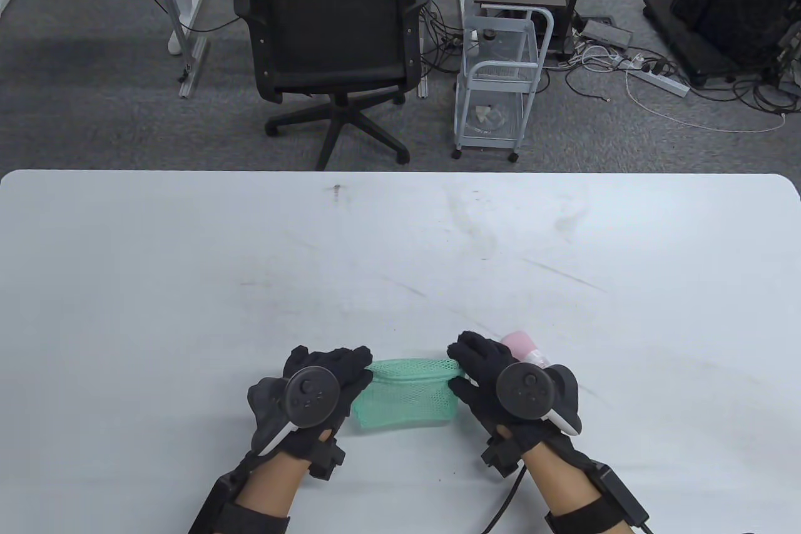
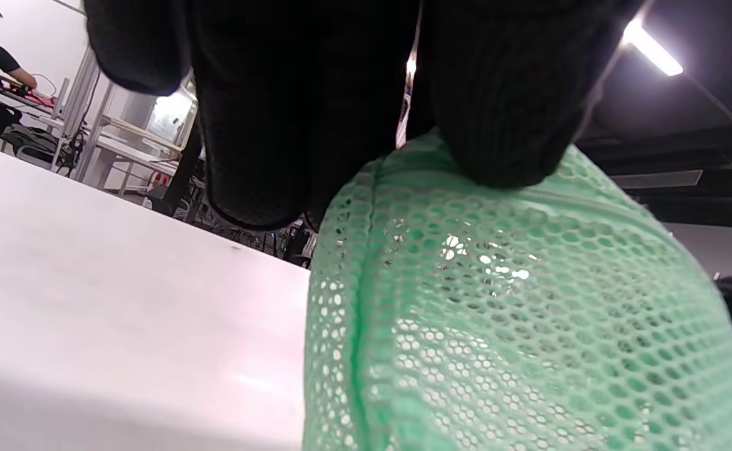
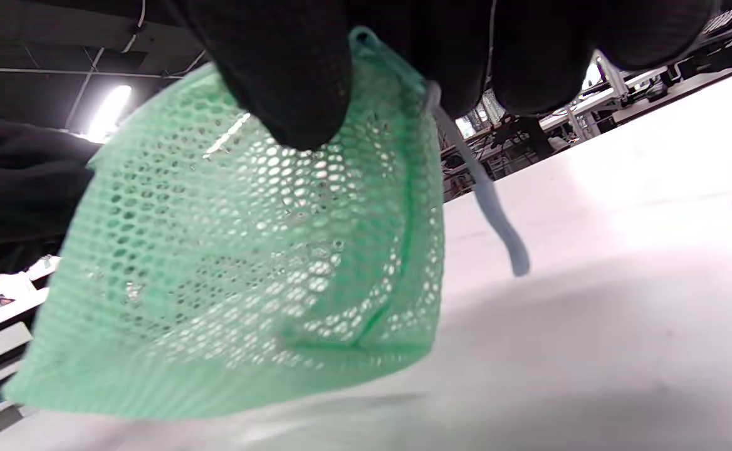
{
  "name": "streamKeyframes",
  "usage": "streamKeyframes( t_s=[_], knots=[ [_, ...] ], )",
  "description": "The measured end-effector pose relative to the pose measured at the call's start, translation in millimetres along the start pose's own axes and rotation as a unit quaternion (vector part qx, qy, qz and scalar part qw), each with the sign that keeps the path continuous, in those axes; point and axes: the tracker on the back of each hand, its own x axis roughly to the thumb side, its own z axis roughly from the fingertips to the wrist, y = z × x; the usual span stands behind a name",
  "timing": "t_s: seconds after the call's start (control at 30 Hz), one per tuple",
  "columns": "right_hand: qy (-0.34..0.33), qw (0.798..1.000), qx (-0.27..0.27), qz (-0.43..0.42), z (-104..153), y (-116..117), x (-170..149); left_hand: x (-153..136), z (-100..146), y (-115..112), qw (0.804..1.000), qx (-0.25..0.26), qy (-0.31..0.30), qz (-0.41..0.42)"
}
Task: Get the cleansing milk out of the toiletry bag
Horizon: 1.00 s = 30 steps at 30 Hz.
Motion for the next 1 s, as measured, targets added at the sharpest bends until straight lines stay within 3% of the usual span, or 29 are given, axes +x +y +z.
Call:
streamKeyframes(
  t_s=[0.53, 1.0],
  knots=[
    [0.011, 1.000, -0.003, -0.012, 0.3, -7.7, -3.0, 0.7, -2.0, -4.2, 0.999, -0.025, 0.008, -0.020],
    [0.065, 0.998, 0.026, 0.009, -2.4, -3.6, -11.5, -2.4, -5.4, -10.1, 0.998, -0.043, 0.026, -0.037]
  ],
)
